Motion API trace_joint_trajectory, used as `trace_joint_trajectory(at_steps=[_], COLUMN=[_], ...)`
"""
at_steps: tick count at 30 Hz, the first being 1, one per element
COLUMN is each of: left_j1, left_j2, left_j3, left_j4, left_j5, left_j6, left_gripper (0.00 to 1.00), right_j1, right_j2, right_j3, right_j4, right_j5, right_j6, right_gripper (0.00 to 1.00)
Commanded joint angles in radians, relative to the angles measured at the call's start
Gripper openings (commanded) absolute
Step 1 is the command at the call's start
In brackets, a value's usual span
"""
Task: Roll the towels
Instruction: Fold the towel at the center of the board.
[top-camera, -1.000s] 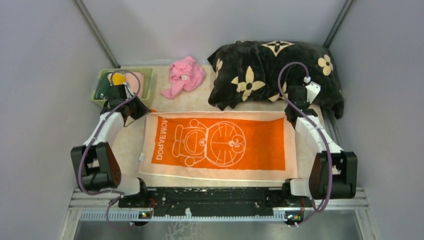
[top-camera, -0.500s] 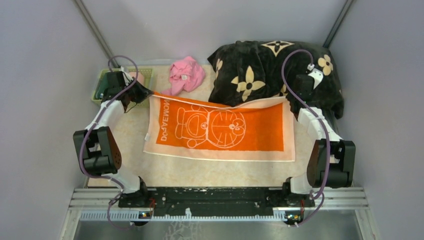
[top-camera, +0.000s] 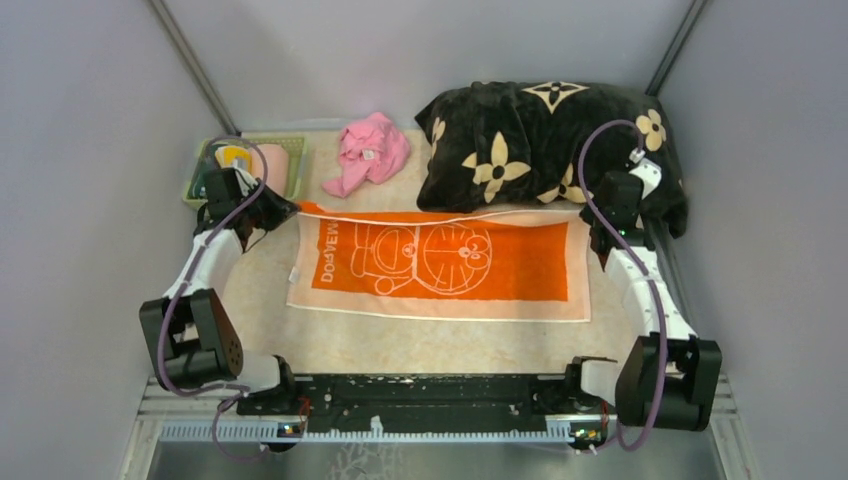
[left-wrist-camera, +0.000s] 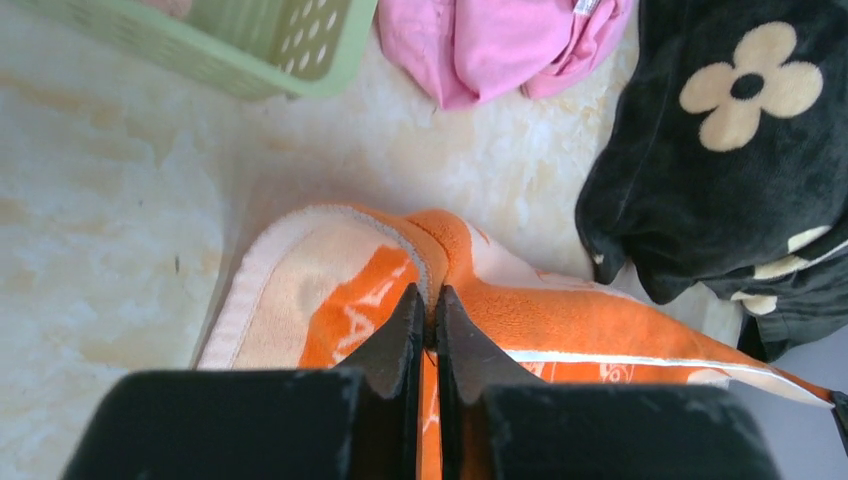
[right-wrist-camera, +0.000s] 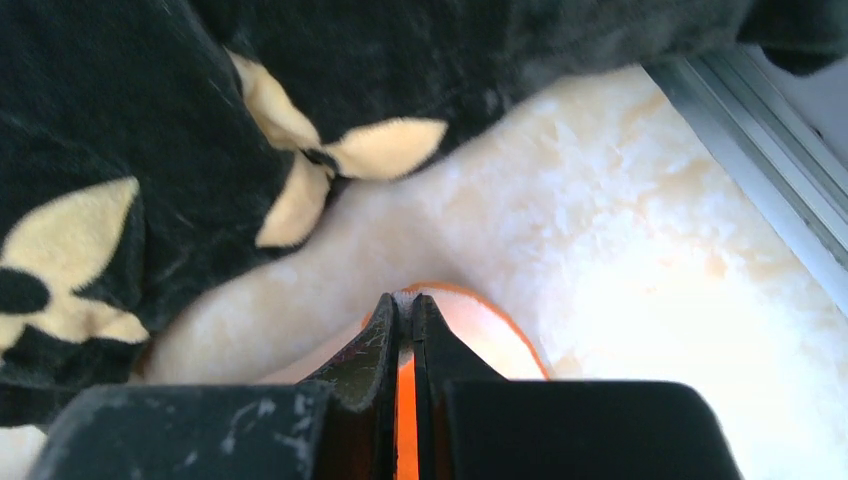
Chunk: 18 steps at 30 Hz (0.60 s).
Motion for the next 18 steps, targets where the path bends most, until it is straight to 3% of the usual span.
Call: trace_joint_trajectory(at_steps=[1,10,18], left_j1=[0.021,0.060,0.096], left_j2=[-0.092,-0.280,-0.422], left_j3=[-0.081,-0.271,-0.366], left_j4=[-0.029,-0.065,-0.139], left_j5=[-0.006,-0.036,-0.145], left_j6=[0.013,-0.012,-0.019], left_gripper=[0.04,0.05,0.05], right_j1=[-0.011,-0.014,-0.013], right_j2=[-0.111,-0.316,-0.424], right_j3=[-0.063,-0.208,-0.275], right_j4=[-0.067,-0.237,-0.378], right_j5=[0.043,0.093,0.130], right_j6=[0.034,0.153,0.267], right_gripper=[0.00,0.00,0.00])
